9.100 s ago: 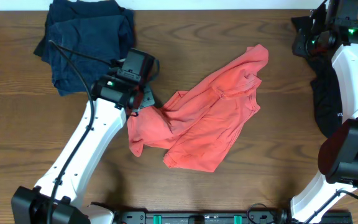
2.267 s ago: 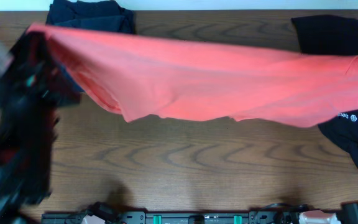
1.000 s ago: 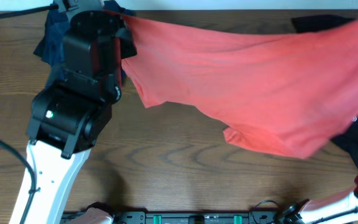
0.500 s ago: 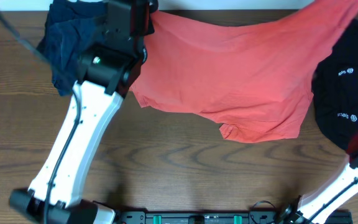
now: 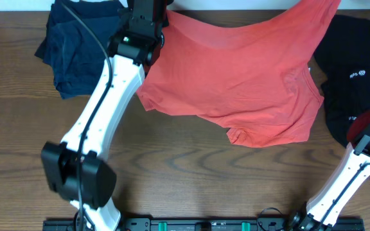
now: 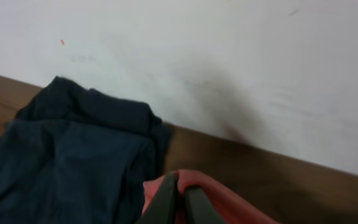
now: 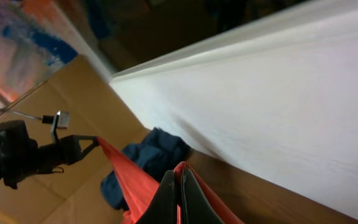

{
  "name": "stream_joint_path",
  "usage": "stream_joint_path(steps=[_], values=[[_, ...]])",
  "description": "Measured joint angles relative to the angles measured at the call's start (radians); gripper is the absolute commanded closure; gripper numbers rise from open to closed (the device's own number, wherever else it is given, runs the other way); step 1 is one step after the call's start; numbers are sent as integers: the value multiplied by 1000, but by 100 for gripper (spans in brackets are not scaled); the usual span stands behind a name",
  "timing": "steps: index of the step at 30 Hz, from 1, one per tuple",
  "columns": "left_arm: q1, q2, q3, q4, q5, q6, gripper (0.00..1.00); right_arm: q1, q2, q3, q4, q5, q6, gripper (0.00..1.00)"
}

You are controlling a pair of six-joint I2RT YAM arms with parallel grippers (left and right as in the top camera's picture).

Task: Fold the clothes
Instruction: 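Lay the stretched shirt flat on the table and release both grippers, then grasp the shirt's left hem with the left gripper and smooth it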

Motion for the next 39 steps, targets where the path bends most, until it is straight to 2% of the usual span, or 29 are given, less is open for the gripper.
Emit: stream_joint_path(steps=[7,8,10,11,12,13,15,17,21,24,27,28,31,34,39], values=[[48,135,-3,249,1,-2,93,55,52,0,-192,136,-169,99],[51,153,-3,299,0,-3,85,64,57,0,-237,164,-208,99],[55,191,-3,392,1,4,55,84,63,-1,-296,229,-275,98],[57,211,-3,443,0,0,38,93,65,-1,-314,262,-310,90],[58,224,-3,481,0,-2,24,103,66,-1,-323,292,-335,77],[59,238,-3,509,0,-2,14,111,66,-1,-326,319,-358,61],[60,247,-3,533,0,0,0,122,66,-1,-324,361,-389,45],[61,247,-3,537,0,9,2,132,66,-1,-321,392,-412,35],[63,243,-3,482,0,54,2,132,66,-1,-323,430,-443,27],[64,222,-4,363,0,82,2,130,66,-1,-356,447,-449,21],[64,169,-6,207,2,92,2,130,64,-1,-432,456,-464,3],[64,140,-8,149,2,96,2,130,63,-1,-465,460,-479,1],[64,17,-9,-66,12,107,2,130,37,-2,-656,520,-549,1],[64,-116,-7,-219,21,110,2,132,-24,-6,-835,655,-612,1],[64,-261,0,-425,38,103,2,150,-210,-8,-1075,1047,-628,1]])
